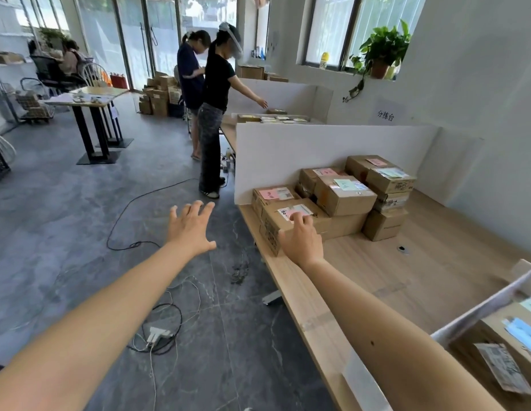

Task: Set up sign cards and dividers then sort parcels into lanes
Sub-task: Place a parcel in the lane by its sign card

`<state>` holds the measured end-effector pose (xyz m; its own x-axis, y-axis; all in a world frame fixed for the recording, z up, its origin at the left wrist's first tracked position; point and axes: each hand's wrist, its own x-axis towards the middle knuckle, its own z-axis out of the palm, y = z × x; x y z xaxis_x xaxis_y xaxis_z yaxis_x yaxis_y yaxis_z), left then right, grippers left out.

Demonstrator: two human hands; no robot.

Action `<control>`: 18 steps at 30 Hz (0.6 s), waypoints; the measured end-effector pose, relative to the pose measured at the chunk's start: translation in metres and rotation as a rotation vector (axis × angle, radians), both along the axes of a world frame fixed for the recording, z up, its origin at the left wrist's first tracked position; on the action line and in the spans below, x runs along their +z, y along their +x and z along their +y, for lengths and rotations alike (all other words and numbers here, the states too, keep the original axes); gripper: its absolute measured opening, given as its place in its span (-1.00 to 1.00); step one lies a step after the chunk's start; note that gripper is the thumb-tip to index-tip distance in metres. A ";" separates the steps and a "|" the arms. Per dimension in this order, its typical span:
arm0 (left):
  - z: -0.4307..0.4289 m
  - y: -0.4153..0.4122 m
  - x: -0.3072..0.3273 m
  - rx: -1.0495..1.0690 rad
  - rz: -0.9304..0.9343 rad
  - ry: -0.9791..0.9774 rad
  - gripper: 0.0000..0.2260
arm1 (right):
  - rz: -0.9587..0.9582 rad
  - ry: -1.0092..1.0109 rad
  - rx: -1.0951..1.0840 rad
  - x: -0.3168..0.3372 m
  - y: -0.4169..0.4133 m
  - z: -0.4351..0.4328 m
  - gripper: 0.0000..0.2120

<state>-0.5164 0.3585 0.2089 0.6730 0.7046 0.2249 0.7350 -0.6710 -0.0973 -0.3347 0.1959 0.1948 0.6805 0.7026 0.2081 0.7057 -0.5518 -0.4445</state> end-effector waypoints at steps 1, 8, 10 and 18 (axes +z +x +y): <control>0.005 0.007 0.000 -0.003 0.002 0.001 -0.15 | 0.009 0.014 -0.019 0.001 0.007 0.005 -0.56; 0.063 0.062 -0.007 -0.014 0.004 -0.078 -0.15 | -0.055 -0.081 -0.014 -0.004 0.068 0.056 -0.32; 0.082 0.080 -0.007 -0.019 0.018 -0.077 -0.14 | -0.076 -0.105 0.000 -0.007 0.087 0.070 -0.30; 0.146 0.172 0.003 -0.111 0.044 -0.112 -0.17 | -0.157 -0.219 0.010 -0.005 0.181 0.111 -0.26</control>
